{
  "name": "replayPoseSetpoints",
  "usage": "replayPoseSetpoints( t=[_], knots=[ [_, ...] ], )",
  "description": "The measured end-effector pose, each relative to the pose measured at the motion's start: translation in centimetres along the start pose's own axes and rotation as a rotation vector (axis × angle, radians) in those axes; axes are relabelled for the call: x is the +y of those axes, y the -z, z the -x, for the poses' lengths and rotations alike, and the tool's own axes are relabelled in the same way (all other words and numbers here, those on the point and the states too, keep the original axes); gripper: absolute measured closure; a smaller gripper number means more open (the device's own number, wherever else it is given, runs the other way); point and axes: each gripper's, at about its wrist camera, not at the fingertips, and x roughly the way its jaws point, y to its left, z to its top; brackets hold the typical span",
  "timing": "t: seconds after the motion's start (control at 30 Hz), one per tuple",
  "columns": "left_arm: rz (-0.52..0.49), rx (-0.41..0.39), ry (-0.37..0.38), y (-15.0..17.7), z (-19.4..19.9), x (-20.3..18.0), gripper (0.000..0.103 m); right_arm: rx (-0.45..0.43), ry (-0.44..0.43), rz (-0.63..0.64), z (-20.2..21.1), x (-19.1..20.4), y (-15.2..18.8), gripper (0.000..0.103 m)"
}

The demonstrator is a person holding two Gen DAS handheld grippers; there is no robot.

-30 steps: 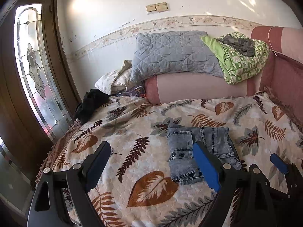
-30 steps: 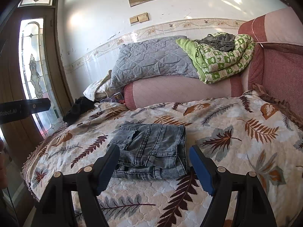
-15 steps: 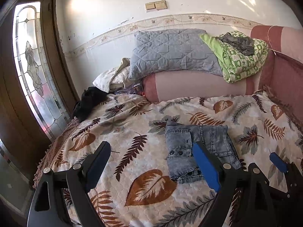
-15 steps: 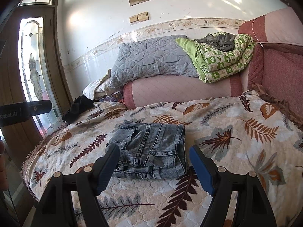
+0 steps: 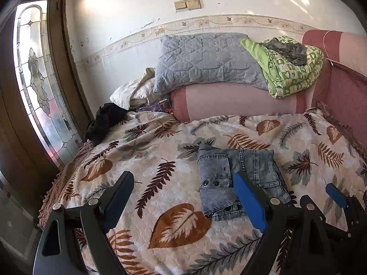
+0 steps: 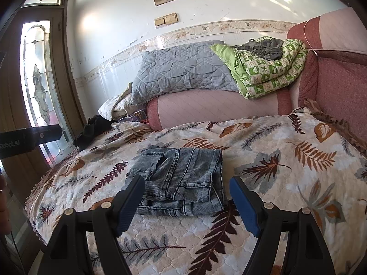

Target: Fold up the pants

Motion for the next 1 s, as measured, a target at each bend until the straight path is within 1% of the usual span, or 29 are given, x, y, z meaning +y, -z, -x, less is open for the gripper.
replayPoseSetpoints(
  t=[0.23,0.4,0.7,0.9,1.0],
  knots=[
    [0.006,0.001,-0.001,0.0,0.0,0.2,0.014,-0.001,0.002,0.001,0.1,0.0,-0.1,0.024],
    [0.017,-0.013,-0.010,0.1,0.0,0.3,0.014,-0.001,0.003,0.000,0.0,0.0,0.0,0.024],
    [0.078,0.001,0.005,0.6,-0.4,1.4,0.014,0.002,0.004,0.008,-0.1,0.0,0.0,0.024],
    [0.047,-0.001,-0.003,1.2,-1.0,1.6,0.014,-0.008,0.021,0.017,-0.1,0.4,0.0,0.024],
    [0.046,0.012,0.000,1.5,-1.4,1.7,0.014,-0.013,0.051,0.007,-0.2,0.5,-0.1,0.024]
  ],
)
